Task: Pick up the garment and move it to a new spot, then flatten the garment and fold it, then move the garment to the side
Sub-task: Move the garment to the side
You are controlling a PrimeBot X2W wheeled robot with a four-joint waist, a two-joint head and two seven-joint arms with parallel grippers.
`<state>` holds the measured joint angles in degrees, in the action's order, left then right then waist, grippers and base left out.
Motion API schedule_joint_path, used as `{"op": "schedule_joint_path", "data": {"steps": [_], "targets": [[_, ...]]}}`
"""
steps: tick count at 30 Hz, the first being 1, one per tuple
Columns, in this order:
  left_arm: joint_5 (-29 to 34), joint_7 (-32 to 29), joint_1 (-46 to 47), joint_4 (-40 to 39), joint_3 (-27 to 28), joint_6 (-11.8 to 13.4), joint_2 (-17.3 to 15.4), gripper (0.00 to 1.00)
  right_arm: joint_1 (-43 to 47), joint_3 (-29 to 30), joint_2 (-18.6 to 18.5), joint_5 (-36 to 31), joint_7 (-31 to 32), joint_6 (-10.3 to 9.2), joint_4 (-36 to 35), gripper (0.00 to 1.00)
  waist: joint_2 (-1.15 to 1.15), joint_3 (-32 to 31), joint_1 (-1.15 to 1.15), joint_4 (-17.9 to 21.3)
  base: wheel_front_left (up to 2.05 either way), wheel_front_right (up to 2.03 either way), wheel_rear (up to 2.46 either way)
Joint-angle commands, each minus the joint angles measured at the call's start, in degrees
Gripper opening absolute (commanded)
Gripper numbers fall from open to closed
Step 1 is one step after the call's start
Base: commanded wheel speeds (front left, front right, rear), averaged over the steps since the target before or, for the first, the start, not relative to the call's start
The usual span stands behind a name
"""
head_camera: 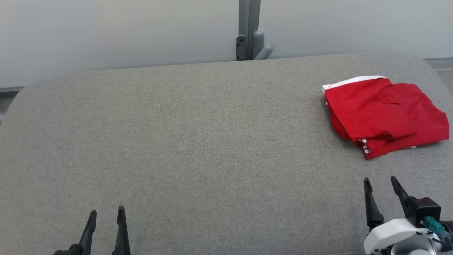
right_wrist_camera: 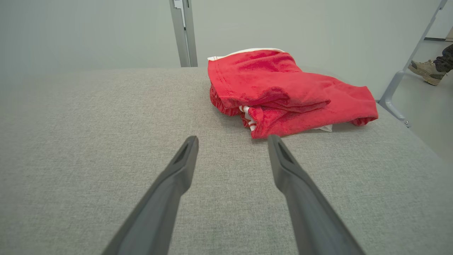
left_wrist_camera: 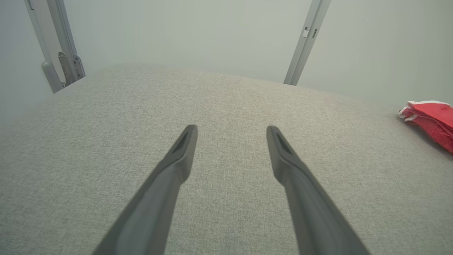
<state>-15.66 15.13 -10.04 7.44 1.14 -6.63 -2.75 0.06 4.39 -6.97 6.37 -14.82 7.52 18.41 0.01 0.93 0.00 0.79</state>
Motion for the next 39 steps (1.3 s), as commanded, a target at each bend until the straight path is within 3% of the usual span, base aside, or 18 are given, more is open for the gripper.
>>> {"op": "schedule_joint_path", "data": {"steps": [1,7,12,39], "targets": [[-0.7,0.0,-0.8,-0.1,0.4,-0.3,-0.3,1.0,0.1,-0.1,0.3,-1.5,-0.5,-0.07,-1.5,1.0,-0.01,-1.1,0.0,1.1,0.0,0.0,0.0],[-0.5,0.0,-1.9,0.7,0.6,-0.5,-0.3,1.0,2.1,0.4,2.5,-6.6,-0.4,-0.08,-7.7,1.0,-0.01,-1.9,0.0,1.1,0.0,0.0,0.0],[-0.9,0.0,-2.2,1.6,1.8,-0.6,-0.3,1.0,2.5,0.1,3.1,-9.1,-0.4,-0.08,-7.1,1.0,-0.01,-2.5,0.0,0.7,0.0,0.0,0.0],[0.5,0.0,-2.2,1.7,0.8,-0.8,-0.3,1.0,1.9,1.5,3.9,-9.5,-0.4,-0.08,-4.3,1.0,-0.01,-2.7,0.0,-1.5,0.0,0.0,0.0]]}}
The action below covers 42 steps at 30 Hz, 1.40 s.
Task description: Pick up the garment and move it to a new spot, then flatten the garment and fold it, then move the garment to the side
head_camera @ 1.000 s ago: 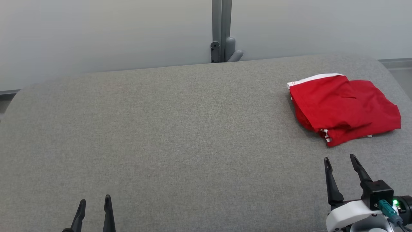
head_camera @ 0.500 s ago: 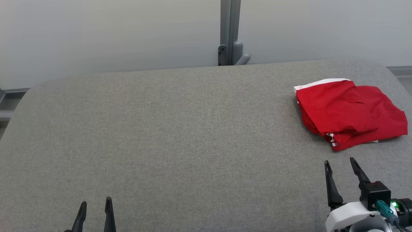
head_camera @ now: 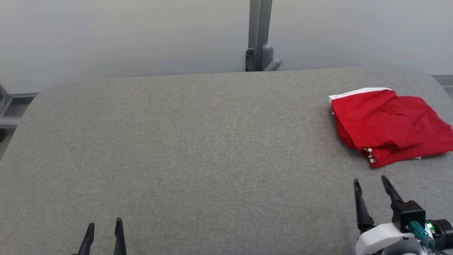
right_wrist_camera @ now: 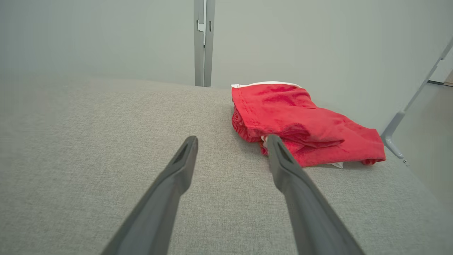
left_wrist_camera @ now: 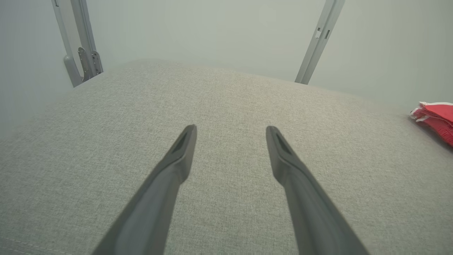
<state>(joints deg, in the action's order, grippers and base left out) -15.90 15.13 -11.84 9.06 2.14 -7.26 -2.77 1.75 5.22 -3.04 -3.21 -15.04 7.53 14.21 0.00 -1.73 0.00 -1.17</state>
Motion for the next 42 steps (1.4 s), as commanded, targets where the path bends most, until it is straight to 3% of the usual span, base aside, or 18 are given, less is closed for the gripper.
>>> {"op": "schedule_joint_path", "data": {"steps": [1,9,10,15,42], "targets": [[0.0,0.0,-0.8,-0.3,0.6,0.1,-0.3,1.0,-0.4,-0.6,-0.1,-0.2,-0.2,-0.03,0.1,1.0,0.0,0.2,0.0,3.1,0.0,0.0,0.0],[0.2,0.0,0.0,-0.3,-0.1,0.0,-0.2,1.0,-1.1,-0.5,0.0,0.3,-0.2,-0.09,-0.9,1.0,0.0,0.6,0.0,2.8,0.0,0.0,0.0],[0.5,0.0,-0.1,-0.2,-0.2,0.0,0.0,0.0,-0.2,-0.8,0.0,0.1,0.0,0.0,-0.9,0.0,0.0,0.6,0.0,2.7,0.0,0.0,0.0],[-0.2,-0.2,-0.3,1.7,-0.5,0.0,0.4,0.0,0.1,-0.7,0.6,1.1,0.7,0.02,1.3,0.0,0.0,0.6,0.0,2.7,0.0,0.0,0.0],[-25.9,-6.1,5.6,2.6,-0.4,-0.1,-0.7,0.0,-1.9,0.2,0.4,31.9,7.6,0.0,-0.1,0.0,0.0,0.9,0.0,2.4,0.0,0.0,0.0]]}}
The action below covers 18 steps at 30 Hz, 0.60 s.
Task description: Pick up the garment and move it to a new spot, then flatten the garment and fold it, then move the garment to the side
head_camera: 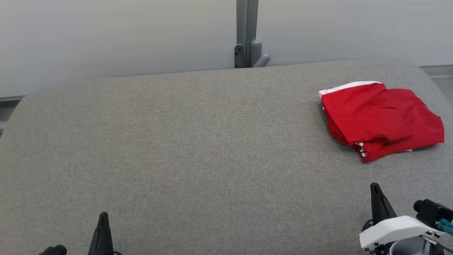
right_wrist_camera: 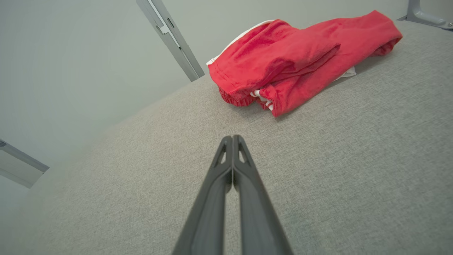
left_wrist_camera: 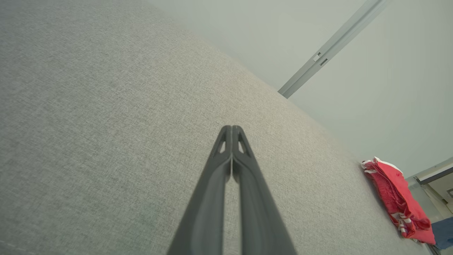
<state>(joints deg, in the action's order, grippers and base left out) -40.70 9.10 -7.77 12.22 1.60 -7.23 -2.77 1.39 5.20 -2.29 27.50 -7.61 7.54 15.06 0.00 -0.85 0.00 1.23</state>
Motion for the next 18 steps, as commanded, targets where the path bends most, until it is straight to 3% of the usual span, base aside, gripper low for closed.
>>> {"op": "schedule_joint_path", "data": {"steps": [1,18], "targets": [[-2.0,-0.3,1.7,-0.6,0.2,-0.1,-0.7,0.0,-1.6,0.3,-0.3,2.1,0.4,-0.01,-1.0,0.0,0.0,0.0,0.0,0.0,0.0,0.0,0.0],[-15.4,-3.7,4.8,-0.4,0.6,-0.2,-1.0,0.0,-2.8,0.8,-0.5,18.5,4.1,-0.03,-1.6,0.0,0.0,0.2,0.0,-0.2,0.0,0.0,0.0]]}}
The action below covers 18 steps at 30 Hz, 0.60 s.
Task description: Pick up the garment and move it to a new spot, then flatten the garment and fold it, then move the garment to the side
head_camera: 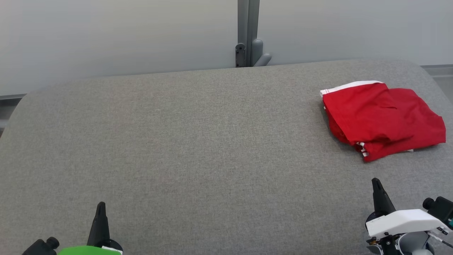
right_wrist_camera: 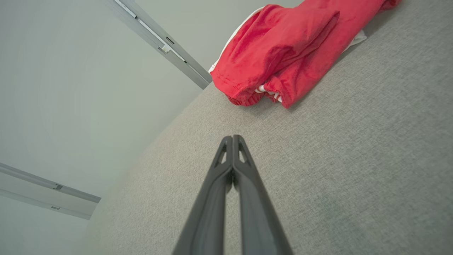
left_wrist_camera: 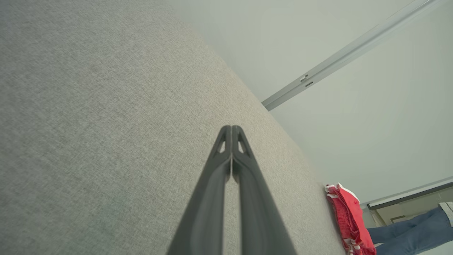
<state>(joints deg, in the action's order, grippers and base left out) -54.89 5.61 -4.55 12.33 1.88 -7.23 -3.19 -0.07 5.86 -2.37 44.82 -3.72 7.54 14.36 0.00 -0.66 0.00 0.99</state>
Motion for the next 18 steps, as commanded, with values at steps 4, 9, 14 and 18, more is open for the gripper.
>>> {"op": "schedule_joint_path", "data": {"steps": [4,9,14,18], "targets": [[-3.9,-0.9,2.1,-0.4,0.4,-0.2,-0.6,0.0,-1.6,0.3,-0.4,4.4,1.0,-0.03,-1.0,0.0,0.0,0.0,0.0,-0.1,0.0,0.0,0.0],[-7.0,-1.7,2.9,-0.3,0.5,-0.2,-0.7,0.0,-1.9,0.4,-0.4,8.3,1.9,-0.03,-1.2,0.0,0.0,0.1,0.0,-0.1,0.0,0.0,0.0],[-9.4,-2.4,3.4,-0.3,0.6,-0.2,-0.7,0.0,-2.1,0.6,-0.5,11.3,2.6,-0.03,-1.3,0.0,0.0,0.1,0.0,-0.2,0.0,0.0,0.0],[-11.8,-3.0,4.0,-0.2,0.7,-0.2,-0.7,0.0,-2.3,0.7,-0.5,14.1,3.2,-0.03,-1.4,0.0,0.0,0.2,0.0,-0.2,0.0,0.0,0.0]]}}
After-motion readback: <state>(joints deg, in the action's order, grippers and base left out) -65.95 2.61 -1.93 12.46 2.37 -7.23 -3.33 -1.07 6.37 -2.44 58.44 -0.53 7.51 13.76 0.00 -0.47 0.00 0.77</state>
